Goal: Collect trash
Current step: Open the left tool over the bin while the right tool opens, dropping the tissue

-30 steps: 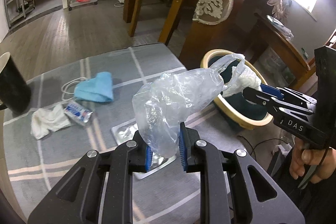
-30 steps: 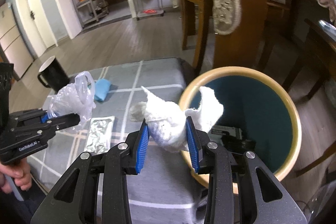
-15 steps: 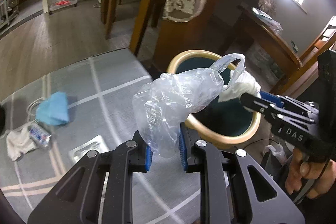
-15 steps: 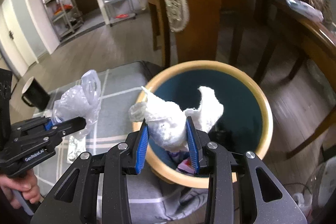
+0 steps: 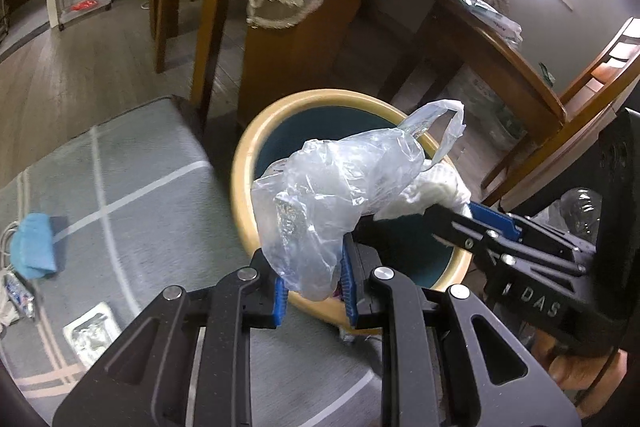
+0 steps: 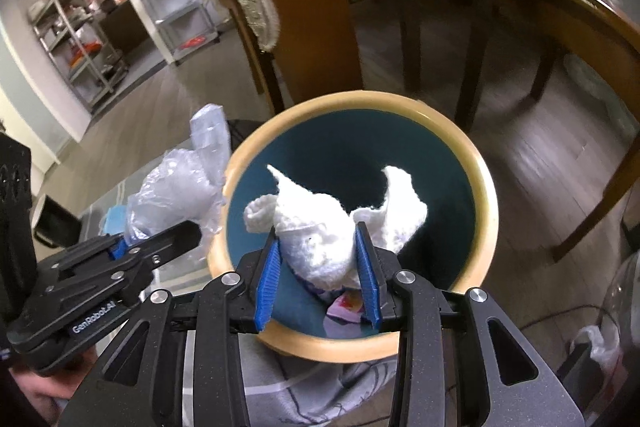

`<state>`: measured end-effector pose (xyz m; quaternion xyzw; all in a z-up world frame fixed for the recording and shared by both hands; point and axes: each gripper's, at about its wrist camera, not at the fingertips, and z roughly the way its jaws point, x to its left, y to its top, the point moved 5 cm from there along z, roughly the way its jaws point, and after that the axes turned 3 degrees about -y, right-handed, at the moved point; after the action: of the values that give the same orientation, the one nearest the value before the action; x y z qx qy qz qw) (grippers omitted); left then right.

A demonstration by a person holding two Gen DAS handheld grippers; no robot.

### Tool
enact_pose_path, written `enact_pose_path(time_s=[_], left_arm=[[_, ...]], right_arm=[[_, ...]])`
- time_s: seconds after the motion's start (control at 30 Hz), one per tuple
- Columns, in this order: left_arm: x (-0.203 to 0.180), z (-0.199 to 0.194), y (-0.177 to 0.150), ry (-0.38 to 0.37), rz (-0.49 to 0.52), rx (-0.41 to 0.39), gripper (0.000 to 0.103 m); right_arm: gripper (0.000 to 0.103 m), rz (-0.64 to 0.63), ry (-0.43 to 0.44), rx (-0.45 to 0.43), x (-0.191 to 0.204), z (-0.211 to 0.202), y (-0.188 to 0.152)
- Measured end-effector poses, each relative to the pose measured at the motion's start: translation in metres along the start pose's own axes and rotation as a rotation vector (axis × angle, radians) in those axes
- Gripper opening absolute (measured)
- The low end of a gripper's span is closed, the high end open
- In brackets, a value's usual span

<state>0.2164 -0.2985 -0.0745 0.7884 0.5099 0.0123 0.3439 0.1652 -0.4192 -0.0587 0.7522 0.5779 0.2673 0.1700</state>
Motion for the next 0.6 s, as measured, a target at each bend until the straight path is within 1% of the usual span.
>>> enact_pose_path(time_s=[0.1,0.2,0.23,0.27,0.37,0.5,0.6], left_arm=[[-0.007,0.011,0.004,-0.005,0.008,0.014,0.021],[-0.010,0.019,0.007,-0.014,0.005,0.022,0.028],[-0.011,0.020,0.007,-0.015,0.006,0.024,0.031],[-0.012,0.021,0.007,-0.013,0.007,0.025,0.038],[-0.013,0.021,0.006,-0.011,0.013,0.019,0.052],[-0.006,0.012,0.003,-0.001,0.001,0.000,0.055],[0.003,0.001,0.001,0.012,-0.009,-0.017,0.060]], right_arm=[[0.037,0.018,-0.008,0.007,-0.007,0.002,0.000],[0.042,0.050,-0.017,0.020,-0.016,0.006,-0.002],[0.042,0.058,-0.022,0.022,-0.018,0.007,-0.001],[0.044,0.066,-0.028,0.022,-0.021,0.007,-0.001],[0.045,0.078,-0.035,0.020,-0.027,0.008,0.000],[0.049,0.080,-0.031,0.013,-0.027,0.007,0.001],[0.053,0.078,-0.028,-0.004,-0.026,0.005,0.003]])
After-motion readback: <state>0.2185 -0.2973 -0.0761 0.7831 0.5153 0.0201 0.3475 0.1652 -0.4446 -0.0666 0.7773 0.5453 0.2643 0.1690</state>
